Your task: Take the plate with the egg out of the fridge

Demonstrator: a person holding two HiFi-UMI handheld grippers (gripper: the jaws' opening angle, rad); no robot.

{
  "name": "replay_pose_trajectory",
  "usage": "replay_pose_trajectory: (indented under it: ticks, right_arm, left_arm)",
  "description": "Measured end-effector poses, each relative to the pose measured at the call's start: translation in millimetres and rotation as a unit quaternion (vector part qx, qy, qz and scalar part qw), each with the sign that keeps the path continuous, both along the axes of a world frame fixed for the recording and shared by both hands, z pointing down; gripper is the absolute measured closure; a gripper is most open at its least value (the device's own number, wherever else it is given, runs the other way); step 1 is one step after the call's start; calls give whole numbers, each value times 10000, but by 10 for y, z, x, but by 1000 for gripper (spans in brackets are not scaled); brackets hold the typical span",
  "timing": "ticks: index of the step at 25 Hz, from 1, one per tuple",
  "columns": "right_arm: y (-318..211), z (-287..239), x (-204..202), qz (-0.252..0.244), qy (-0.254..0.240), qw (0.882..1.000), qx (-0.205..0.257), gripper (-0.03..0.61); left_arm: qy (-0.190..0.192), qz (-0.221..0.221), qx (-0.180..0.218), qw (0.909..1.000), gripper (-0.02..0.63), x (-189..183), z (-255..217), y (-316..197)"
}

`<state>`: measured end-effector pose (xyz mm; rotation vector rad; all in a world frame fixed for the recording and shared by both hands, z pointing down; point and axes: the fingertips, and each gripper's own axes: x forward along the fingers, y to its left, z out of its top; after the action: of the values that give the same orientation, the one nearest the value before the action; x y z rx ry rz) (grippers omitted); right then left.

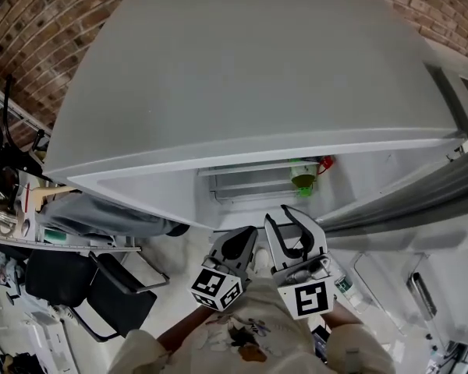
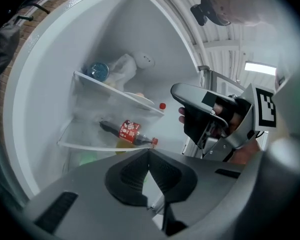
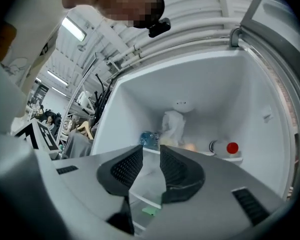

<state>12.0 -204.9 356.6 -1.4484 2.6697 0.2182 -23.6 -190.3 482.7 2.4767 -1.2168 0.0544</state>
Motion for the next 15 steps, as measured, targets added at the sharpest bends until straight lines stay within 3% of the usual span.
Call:
replay_pose_trajectory:
  ticks: [8, 15]
  right_arm:
    - [-163, -27, -93, 8, 365, 9992, -146, 491]
    - [-222, -53, -62, 567, 1834, 9799, 543, 491]
  left_arm:
    - [-36, 98, 21, 9999, 604, -78, -113, -80]
    - [40, 115, 79, 9999, 604, -125, -156, -118]
